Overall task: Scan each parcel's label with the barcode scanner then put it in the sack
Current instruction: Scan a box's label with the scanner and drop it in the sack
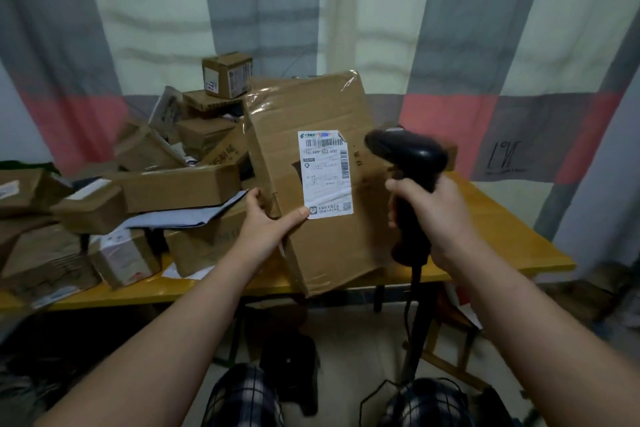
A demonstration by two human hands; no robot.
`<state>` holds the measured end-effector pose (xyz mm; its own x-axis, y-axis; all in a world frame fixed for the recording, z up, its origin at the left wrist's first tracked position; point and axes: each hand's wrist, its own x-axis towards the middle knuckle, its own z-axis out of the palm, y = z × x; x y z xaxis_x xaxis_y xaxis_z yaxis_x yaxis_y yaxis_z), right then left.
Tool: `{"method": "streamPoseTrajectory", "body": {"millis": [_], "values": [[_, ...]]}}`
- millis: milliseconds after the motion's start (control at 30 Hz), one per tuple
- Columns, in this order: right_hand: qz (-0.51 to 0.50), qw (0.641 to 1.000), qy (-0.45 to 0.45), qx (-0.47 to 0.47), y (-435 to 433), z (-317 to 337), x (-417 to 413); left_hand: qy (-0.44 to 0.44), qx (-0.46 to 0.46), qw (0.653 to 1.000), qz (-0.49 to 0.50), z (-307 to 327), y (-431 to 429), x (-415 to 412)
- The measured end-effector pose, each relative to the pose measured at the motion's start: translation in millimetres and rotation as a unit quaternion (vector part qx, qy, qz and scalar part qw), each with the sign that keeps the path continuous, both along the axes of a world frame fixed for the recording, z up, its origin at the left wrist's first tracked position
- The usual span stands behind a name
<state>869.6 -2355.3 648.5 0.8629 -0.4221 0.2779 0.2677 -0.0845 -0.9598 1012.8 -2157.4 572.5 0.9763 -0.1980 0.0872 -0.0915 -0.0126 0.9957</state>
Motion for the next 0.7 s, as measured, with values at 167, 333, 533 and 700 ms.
{"method": "streamPoseTrajectory", "body": {"millis": [167, 333, 533, 700], "values": [[0.012, 1.0, -0.002, -0.017, 34.8, -21.8, -5.3, -0.009, 0.02, 1.0, 0.012, 3.0, 6.2, -10.1], [-0.004, 0.999, -0.029, -0.017, 40.3, -23.9, -5.4, -0.049, 0.04, 0.998, 0.016, 7.6, -0.5, -17.1], [-0.034, 0.999, -0.03, -0.01, 35.3, -23.0, -11.1, -0.063, 0.049, 0.997, 0.011, 8.2, -4.5, -18.4], [-0.038, 0.999, -0.032, 0.004, 32.7, -22.9, -12.2, -0.063, 0.049, 0.997, 0.012, 7.8, -5.0, -19.0]]}}
